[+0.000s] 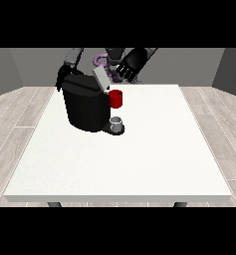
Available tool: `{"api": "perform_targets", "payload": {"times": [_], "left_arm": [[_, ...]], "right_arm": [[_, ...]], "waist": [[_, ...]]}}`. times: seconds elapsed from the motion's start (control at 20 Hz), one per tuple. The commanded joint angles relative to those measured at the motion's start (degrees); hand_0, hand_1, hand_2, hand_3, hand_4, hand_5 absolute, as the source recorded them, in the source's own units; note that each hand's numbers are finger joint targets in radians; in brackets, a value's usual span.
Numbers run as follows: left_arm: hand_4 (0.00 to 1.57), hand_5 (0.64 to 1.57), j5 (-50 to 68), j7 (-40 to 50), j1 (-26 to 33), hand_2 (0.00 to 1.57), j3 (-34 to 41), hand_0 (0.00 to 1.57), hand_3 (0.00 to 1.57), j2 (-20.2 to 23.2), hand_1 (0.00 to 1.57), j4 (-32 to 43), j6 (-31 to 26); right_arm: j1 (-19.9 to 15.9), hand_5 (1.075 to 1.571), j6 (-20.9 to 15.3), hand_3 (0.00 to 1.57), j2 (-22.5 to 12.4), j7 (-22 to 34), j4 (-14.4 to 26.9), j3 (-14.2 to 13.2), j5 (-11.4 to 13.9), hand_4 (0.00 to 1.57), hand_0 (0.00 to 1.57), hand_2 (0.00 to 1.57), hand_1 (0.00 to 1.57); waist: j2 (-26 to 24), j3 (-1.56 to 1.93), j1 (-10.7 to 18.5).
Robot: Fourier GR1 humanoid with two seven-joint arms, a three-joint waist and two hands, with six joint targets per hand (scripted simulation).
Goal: Insert the coffee pod into the coffee machine and close the lid
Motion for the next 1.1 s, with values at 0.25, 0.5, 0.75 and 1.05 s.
{"api": "perform_targets", "payload": {"times": [0.25, 0.5, 0.75, 1.05], "left_arm": [[0.49, 1.571, -0.73, 0.74, -6.30, 1.29, 0.90, 1.22, 1.24, 1.18, 1.22, 1.79, 1.21], [0.46, 1.571, -0.86, -0.70, -7.77, 1.24, 0.17, 1.17, 1.22, 1.90, 1.17, 3.25, -1.88], [0.43, 1.571, -1.37, -1.54, -6.29, 1.29, 0.03, 1.24, 1.22, 1.25, 1.24, 3.25, 0.10], [0.43, 1.571, -1.55, -1.92, -7.01, 1.23, -0.29, 1.19, 1.19, -0.52, 1.19, 4.50, 0.57]], "right_arm": [[-6.69, 1.571, 0.84, 0.00, -3.25, 1.37, -1.57, -4.22, -1.91, 0.19, 0.00, 0.00, 0.00], [-7.05, 1.571, -2.04, 0.00, -0.80, 3.69, -1.32, -2.85, -0.14, 0.06, 0.00, 0.00, 0.00], [-5.20, 1.571, -1.85, 0.00, -2.77, 0.37, -0.02, -5.12, -0.86, 0.00, 0.00, 0.00, 0.00], [-8.03, 1.571, -2.82, 0.00, -2.13, 4.99, -0.34, -4.23, 0.26, 0.15, 0.00, 0.00, 0.00]], "waist": [[6.47, 0.02, -2.15], [6.34, 0.01, -0.57], [7.47, 0.01, -0.19], [7.12, 0.00, 0.23]]}}
